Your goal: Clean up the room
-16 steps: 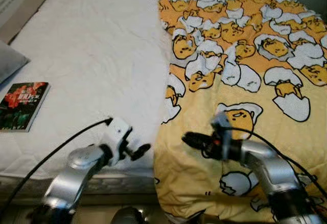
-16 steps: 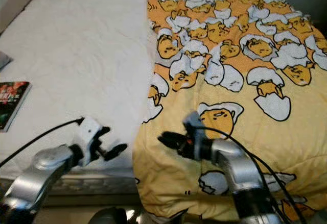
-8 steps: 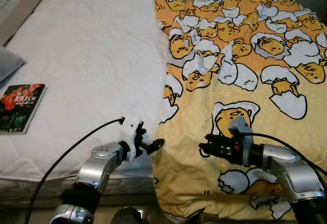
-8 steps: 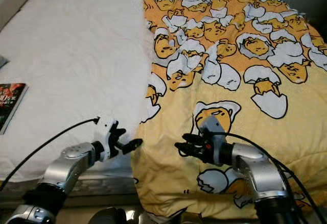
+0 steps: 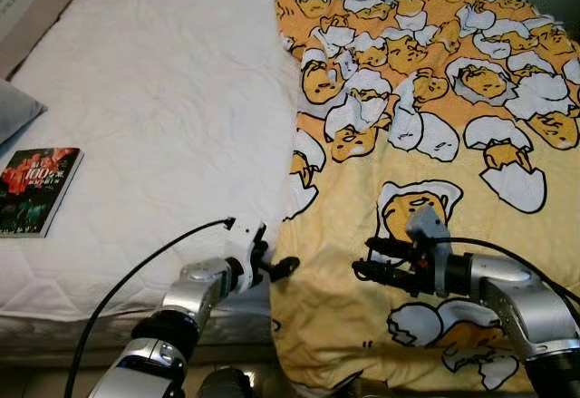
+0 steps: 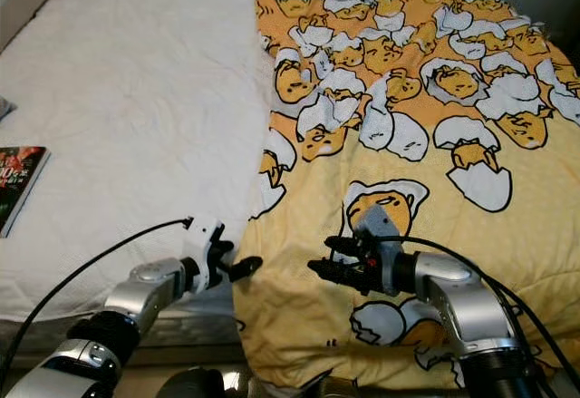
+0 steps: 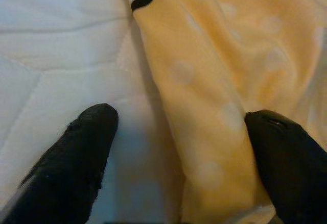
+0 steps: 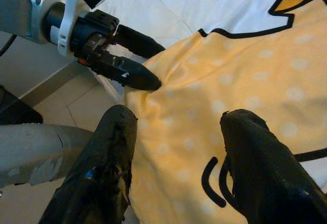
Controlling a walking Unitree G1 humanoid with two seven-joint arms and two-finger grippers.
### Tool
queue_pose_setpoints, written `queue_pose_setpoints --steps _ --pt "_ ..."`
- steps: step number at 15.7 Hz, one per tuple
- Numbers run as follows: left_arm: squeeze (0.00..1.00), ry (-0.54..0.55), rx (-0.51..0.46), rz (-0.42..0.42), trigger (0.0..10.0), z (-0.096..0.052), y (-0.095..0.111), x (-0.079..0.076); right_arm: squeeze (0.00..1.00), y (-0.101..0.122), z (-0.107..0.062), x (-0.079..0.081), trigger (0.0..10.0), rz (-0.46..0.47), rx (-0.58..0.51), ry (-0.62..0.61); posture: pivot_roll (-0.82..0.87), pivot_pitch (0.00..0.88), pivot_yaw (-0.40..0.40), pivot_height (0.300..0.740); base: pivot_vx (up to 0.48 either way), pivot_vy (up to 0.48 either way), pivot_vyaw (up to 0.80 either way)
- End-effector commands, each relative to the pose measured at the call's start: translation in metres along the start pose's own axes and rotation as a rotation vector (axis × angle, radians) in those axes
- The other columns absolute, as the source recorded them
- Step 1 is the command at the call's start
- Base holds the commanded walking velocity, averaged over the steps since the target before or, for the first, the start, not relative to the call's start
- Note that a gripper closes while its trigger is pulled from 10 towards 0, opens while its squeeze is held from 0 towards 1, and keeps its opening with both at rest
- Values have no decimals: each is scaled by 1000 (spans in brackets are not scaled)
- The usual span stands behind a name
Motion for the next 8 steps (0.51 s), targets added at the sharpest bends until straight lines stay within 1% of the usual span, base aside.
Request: queue_pose_setpoints --steps 1,3,7,8 --pt "0 -39 -6 0 0 4 2 -7 0 1 -2 4 10000 -28 8 19 -8 124 12 740 0 0 0" --pt "0 -38 5 15 0 5 0 -7 0 -1 -1 8 10000 -41 21 47 -6 119 12 740 0 0 0" --pt "0 -58 3 32 0 7 -1 -10 0 0 2 6 10000 -58 13 38 3 111 11 740 0 0 0" --pt "0 -70 0 36 0 7 -1 -12 0 0 3 8 10000 -59 12 49 4 110 12 740 0 0 0"
Point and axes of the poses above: a point about 5 cm out from each wrist's last joint towards the gripper, its own z axis pointing out of the wrist towards the gripper, its own y axis along the axis of the wrist's last joint, x = y × z, the point moved 5 cm from there along z, pointing out of the wrist towards the gripper, and after that the axes turned 5 degrees about z, right-handed, at the moved point
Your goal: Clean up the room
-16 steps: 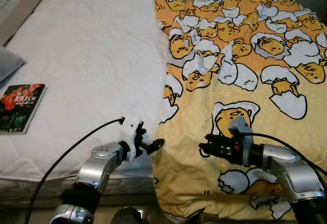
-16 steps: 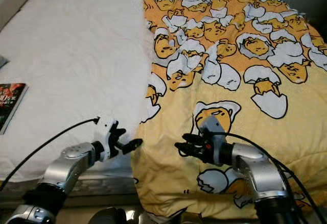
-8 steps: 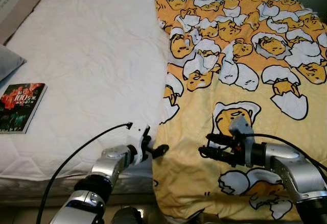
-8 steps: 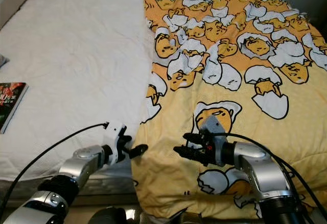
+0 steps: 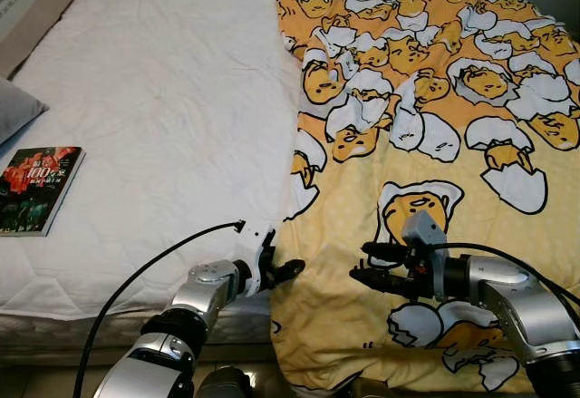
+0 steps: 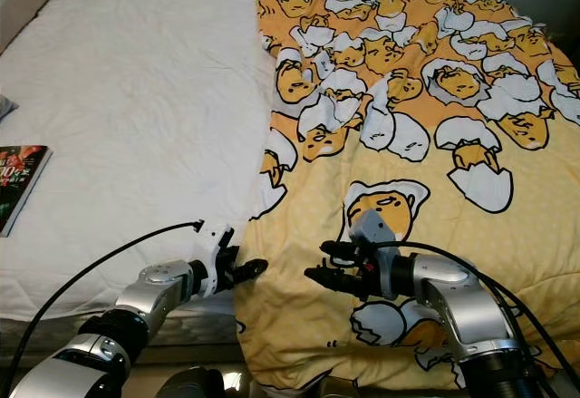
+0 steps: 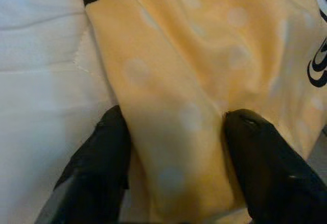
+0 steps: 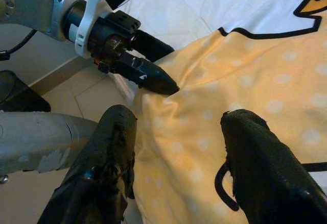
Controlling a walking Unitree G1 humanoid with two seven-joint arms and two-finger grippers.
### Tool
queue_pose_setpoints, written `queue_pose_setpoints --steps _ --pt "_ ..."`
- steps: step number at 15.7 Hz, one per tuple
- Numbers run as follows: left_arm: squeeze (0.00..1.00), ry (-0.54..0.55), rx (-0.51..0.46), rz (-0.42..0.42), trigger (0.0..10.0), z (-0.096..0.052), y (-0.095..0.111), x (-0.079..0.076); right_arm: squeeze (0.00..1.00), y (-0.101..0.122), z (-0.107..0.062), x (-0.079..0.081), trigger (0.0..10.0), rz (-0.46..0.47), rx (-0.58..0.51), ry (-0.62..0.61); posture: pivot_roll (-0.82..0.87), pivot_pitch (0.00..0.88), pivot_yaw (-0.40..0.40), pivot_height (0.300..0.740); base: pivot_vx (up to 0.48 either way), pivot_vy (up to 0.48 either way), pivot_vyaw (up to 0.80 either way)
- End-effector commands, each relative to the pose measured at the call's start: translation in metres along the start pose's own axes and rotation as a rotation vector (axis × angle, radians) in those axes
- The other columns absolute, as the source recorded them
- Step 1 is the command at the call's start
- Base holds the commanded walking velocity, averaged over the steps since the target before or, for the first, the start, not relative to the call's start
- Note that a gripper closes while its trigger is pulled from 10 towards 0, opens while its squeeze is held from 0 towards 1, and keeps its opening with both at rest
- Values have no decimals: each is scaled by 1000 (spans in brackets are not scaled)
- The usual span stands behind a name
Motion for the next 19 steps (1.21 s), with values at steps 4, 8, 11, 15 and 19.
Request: queue_pose_setpoints --steps 4,8,11,15,19 --pt "0 -39 -17 27 0 2 5 -5 0 1 0 4 10000 -44 9 24 4 111 15 740 0 0 0" --pt "0 -63 -21 31 0 3 7 -8 0 0 1 2 10000 -49 13 15 4 109 14 740 0 0 0" --pt "0 -67 -21 28 0 3 6 -7 0 0 1 1 10000 -55 17 13 5 109 14 740 0 0 0" --pt "0 -84 -12 31 0 -1 4 -6 0 0 2 -1 10000 -61 18 14 9 108 11 740 0 0 0" --pt "0 -97 32 59 0 -16 -15 -2 0 4 1 -11 10000 -61 -19 -73 27 120 11 740 0 0 0"
Point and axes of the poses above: a point about 5 cm out from each wrist's last joint towards the gripper, its own z axis pointing out of the wrist towards the gripper, its own y axis along the axis of the wrist's last joint, x = y × z, the point moved 5 cm from there along z, pointing out of the wrist towards the gripper, and after that the axes turned 5 degrees about z, right-handed, at the moved point
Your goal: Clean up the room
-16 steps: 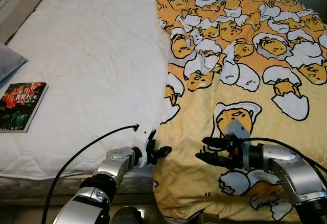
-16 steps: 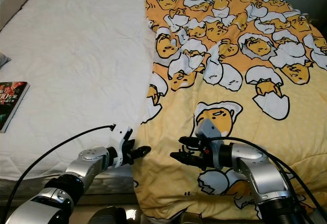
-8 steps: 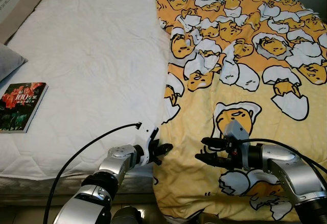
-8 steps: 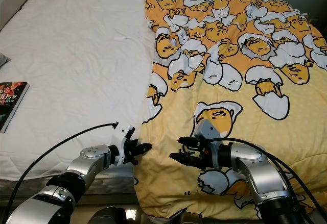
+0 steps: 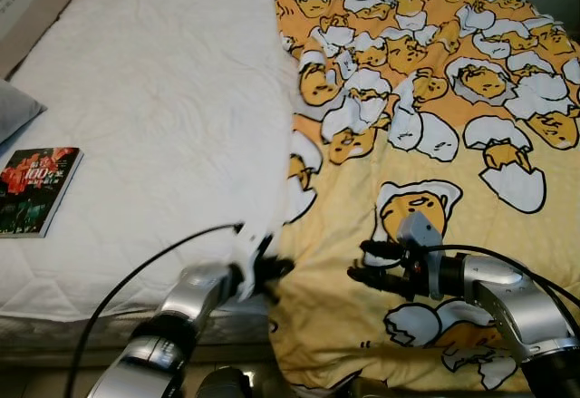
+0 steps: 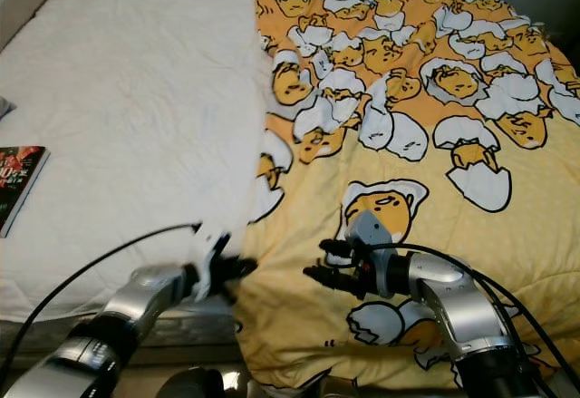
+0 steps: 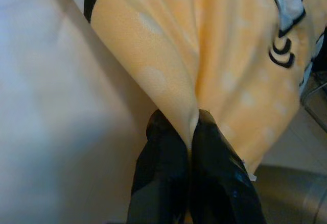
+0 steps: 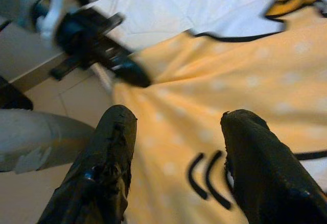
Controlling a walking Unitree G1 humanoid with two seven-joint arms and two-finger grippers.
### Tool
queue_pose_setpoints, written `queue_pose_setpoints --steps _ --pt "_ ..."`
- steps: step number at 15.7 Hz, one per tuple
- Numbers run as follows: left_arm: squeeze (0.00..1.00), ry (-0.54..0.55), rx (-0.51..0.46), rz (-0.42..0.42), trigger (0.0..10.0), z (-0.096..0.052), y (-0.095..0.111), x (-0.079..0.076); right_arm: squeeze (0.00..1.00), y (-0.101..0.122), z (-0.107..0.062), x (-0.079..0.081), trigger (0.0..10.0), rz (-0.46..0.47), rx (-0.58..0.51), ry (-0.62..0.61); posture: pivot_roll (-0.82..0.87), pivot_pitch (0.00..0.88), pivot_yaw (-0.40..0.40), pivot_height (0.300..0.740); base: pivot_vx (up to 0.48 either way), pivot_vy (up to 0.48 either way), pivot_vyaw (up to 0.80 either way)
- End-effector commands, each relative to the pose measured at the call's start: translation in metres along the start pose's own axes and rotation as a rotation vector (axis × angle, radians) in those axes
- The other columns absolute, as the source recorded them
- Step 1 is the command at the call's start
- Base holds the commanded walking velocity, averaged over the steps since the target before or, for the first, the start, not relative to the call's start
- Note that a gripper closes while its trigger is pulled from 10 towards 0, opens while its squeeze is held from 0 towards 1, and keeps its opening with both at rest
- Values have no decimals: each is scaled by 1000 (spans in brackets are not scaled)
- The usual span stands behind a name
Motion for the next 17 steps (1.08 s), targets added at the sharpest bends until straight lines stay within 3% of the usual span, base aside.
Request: queue_pose_setpoints --steps 1,5,6,7,10,12,13,14,15,17 --pt "0 -10 16 5 0 -6 -7 -1 0 4 -3 -3 10000 -7 -19 -25 31 127 10 740 0 0 0" --pt "0 19 -40 -1 0 -39 -18 -11 0 -3 -6 8 10000 3 -15 -8 51 184 10 740 0 0 0" --pt "0 13 -30 21 0 -57 -23 -26 0 -6 -7 13 10000 9 -14 -8 59 205 8 740 0 0 0" --pt "0 5 -19 38 0 -63 -25 -34 0 -7 -7 14 10000 15 -13 -7 59 205 8 740 0 0 0" --pt "0 14 19 75 0 -71 -28 -45 0 -8 -6 18 10000 21 -11 -4 75 215 -7 740 0 0 0" --pt "0 44 42 106 0 -69 -29 -44 0 -7 -3 17 10000 20 -12 -5 76 204 -12 740 0 0 0" --pt "0 101 45 87 10000 -69 -27 -38 0 -5 -2 15 10000 17 -17 -13 75 194 -13 740 0 0 0" --pt "0 120 35 78 10000 -69 -23 -35 0 -3 -2 12 10000 16 -24 -30 73 184 -15 740 0 0 0" --pt "1000 135 -2 66 10000 -71 -14 -31 0 1 0 5 10000 21 -43 -71 71 160 -16 740 0 0 0" --pt "1000 153 -20 81 10000 -75 -9 -27 0 1 0 -3 10000 37 -57 -123 68 140 -14 740 0 0 0"
Point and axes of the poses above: a point about 5 cm out from each wrist's last joint towards the gripper, its own z axis pointing out of the wrist towards the gripper, its own y axis along the axis of the wrist's last joint, x = y × z, the point moved 5 cm from there along z, pointing out of the wrist towards the gripper, and after that the axes turned 5 degrees about z, right-handed, at the moved point
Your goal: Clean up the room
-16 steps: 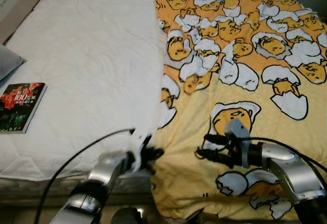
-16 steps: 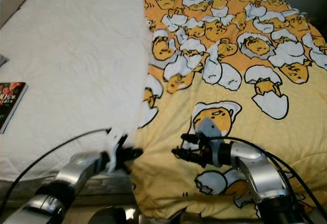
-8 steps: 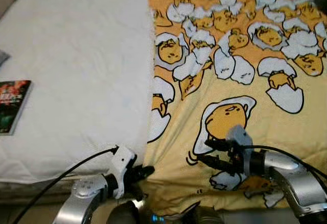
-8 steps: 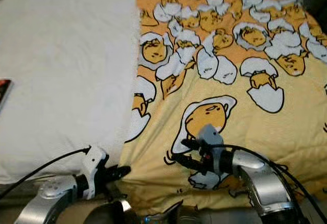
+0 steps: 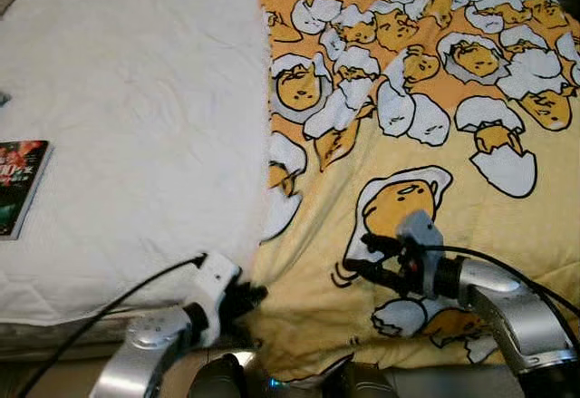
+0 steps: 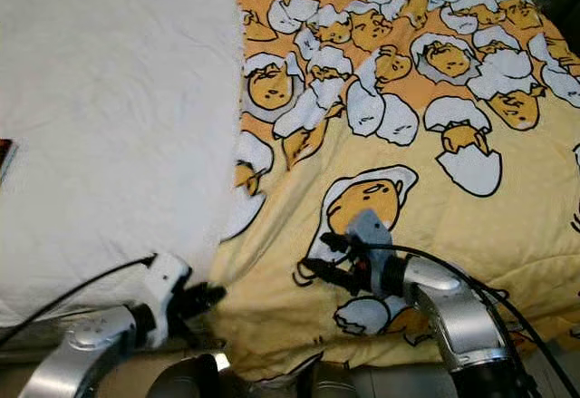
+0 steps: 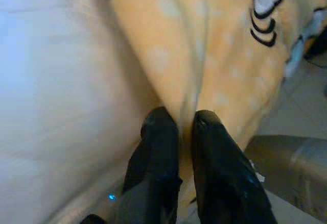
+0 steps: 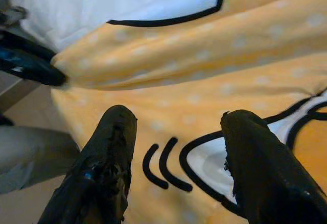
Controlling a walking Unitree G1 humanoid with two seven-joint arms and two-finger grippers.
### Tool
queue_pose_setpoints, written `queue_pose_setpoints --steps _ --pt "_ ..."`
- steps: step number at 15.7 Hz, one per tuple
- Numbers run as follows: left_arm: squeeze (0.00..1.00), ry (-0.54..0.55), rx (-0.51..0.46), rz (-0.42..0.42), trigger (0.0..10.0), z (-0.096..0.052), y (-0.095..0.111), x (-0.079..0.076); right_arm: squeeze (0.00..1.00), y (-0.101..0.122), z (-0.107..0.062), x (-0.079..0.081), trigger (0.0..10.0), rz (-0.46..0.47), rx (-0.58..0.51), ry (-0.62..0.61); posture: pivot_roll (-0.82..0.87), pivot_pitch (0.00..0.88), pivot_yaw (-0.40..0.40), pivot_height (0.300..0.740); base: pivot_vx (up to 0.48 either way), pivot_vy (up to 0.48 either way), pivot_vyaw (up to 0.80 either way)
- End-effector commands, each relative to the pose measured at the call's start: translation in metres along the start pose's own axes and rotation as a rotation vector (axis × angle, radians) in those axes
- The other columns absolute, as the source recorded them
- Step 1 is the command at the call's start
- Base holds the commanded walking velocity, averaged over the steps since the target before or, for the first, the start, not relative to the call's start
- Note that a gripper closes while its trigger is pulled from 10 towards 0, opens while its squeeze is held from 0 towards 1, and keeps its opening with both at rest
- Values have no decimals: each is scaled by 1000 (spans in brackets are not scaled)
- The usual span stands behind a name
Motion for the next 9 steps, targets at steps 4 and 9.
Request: queue_pose_setpoints --steps 4,9 --pt "1000 -34 -1 -23 10000 -21 8 0 0 -5 -1 -6 10000 87 -33 -78 62 74 -10 740 0 0 0" --pt "1000 362 -234 27 10000 -32 60 52 0 -2 1 -29 10000 149 -138 -342 55 30 -16 740 0 0 0"
Point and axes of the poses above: a point about 5 cm out from each wrist's last joint towards the gripper, its own z axis pointing out of the wrist towards the gripper, its own y axis along the axis of the wrist's last joint, x = y × z, the point moved 5 cm from there along z, pointing out of the wrist towards the gripper, and after that the axes turned 5 degrees about z, right-handed, at the moved point
